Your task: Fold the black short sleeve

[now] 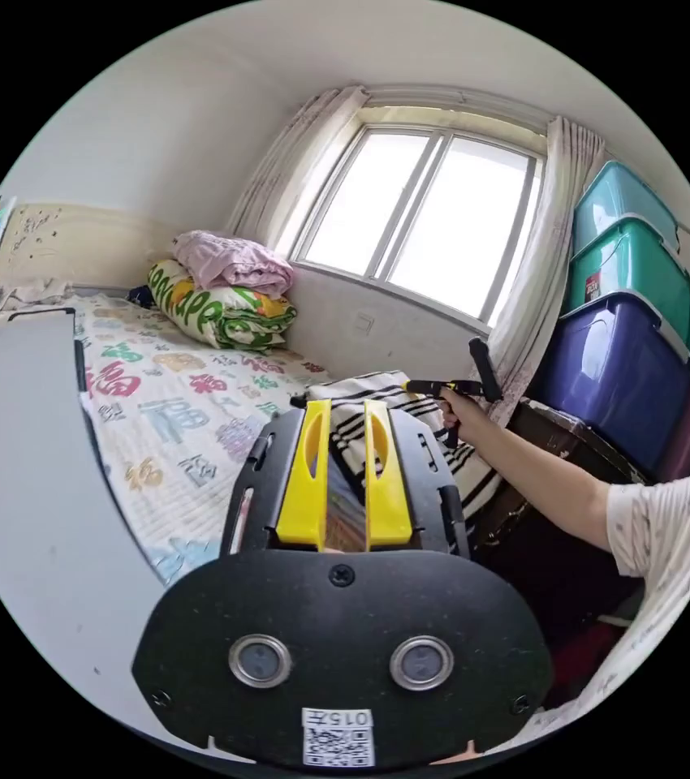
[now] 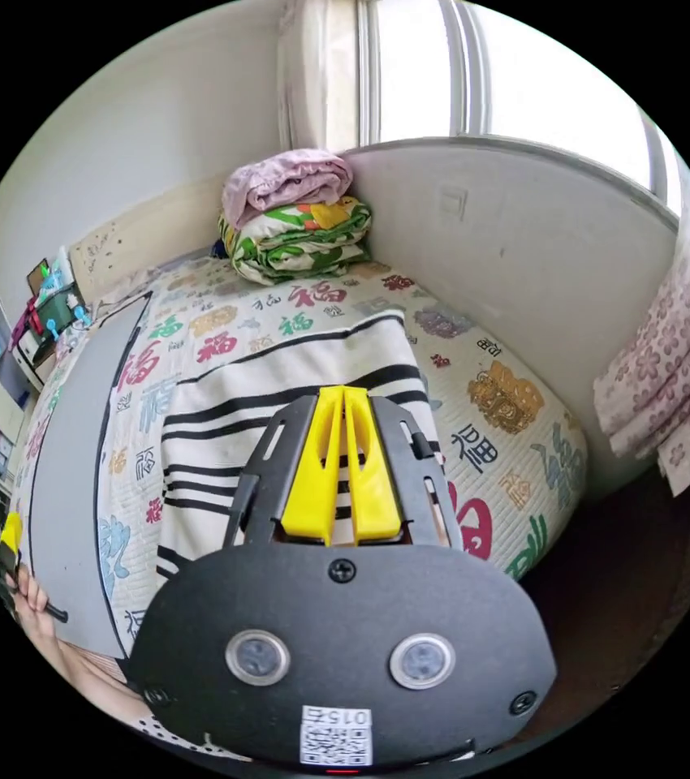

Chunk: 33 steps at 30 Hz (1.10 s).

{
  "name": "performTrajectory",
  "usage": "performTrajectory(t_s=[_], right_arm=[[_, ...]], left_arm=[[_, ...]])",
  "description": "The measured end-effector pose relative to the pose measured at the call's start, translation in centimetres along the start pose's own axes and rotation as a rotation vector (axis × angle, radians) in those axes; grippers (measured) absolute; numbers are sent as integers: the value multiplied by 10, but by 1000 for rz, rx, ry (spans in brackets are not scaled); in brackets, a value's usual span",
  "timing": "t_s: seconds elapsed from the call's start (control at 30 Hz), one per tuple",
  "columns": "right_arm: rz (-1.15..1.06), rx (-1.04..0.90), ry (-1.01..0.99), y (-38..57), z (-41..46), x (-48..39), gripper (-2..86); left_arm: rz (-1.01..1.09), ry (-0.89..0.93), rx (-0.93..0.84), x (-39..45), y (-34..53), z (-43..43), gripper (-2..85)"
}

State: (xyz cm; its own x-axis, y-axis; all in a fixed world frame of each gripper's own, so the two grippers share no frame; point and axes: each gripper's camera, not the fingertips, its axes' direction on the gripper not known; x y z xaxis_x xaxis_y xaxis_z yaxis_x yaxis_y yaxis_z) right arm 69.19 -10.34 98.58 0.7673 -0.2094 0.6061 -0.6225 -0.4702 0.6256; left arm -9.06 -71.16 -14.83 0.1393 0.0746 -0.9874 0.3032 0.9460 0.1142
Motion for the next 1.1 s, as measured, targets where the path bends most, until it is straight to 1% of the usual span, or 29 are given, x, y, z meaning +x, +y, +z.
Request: performTrajectory(t_s=[0.07,0.13,0.17,0.2,0.23,0.27,0.3,0.33,0.37,0.4,0.43,0.47,0.5,0.53,0.57,0.6,0.63,0.67,0.73,0.77,0.83,0.87,0.93,0.97,1.0,1.1], right_arm=[[24,46,-48,-3,-2,31,-9],[47,57,-71,-7,-5,53,-9],[80,92,-58,-7,-16,66,-9],[91,121,-57,-6,-25,71,-8],[81,196,-93,-1,-49,76,-7],[30,287,-174,9,-80,75,-6],[7,337,-219,15,-97,73,-6],[-23,438,-316,32,-133,69,-6],[-21,532,-422,52,-169,65,-5],[-9,571,-487,63,-186,63,-5],[19,625,-663,85,-219,61,-5],[30,658,-872,108,-246,57,-6],[25,673,-968,119,-260,54,-6],[2,696,-1115,142,-286,44,-6],[-8,704,-1225,163,-311,36,-6],[-3,707,-1282,173,-322,33,-6],[24,707,-1415,192,-339,29,-6],[49,680,-1552,207,-352,24,-6],[55,603,-1697,225,-371,16,-6],[46,555,-1764,237,-382,12,-6],[33,488,-1848,251,-394,8,-6],[12,440,-1899,258,-402,6,-5],[-18,385,-1983,266,-411,5,-5],[-39,359,-2021,270,-418,5,-5],[-49,348,-2032,273,-421,5,-5],[-96,285,-2062,283,-430,1,-5]], left_arm=[[-22,-18,7,-9,17,-49,69],[-73,-80,68,-14,36,-127,67],[-84,-97,88,-13,40,-148,66],[-96,-137,131,-7,48,-191,64],[-94,-197,170,3,55,-236,56],[-85,-238,188,11,58,-258,51],[-47,-331,219,30,65,-302,25],[-2,-435,255,54,72,-345,8],[13,-492,278,67,77,-366,4],[36,-605,331,92,87,-407,-1],[46,-659,358,105,92,-426,-3],[63,-765,408,130,105,-462,-5],[83,-874,443,154,118,-494,-5],[104,-970,446,174,132,-521,-6],[115,-1000,443,183,138,-534,-6],[129,-1027,432,198,153,-560,-5],[124,-1039,427,204,161,-573,-4],[80,-1063,421,213,178,-601,-1],[-58,-1146,402,232,219,-659,14],[-95,-1177,403,237,231,-673,21],[-230,-1304,414,255,290,-724,49],[-270,-1335,415,259,306,-735,55],[-436,-1428,382,268,374,-772,69],[-480,-1444,368,269,392,-779,74],[-576,-1460,342,269,427,-790,82],[-815,-1414,267,258,508,-803,101]])
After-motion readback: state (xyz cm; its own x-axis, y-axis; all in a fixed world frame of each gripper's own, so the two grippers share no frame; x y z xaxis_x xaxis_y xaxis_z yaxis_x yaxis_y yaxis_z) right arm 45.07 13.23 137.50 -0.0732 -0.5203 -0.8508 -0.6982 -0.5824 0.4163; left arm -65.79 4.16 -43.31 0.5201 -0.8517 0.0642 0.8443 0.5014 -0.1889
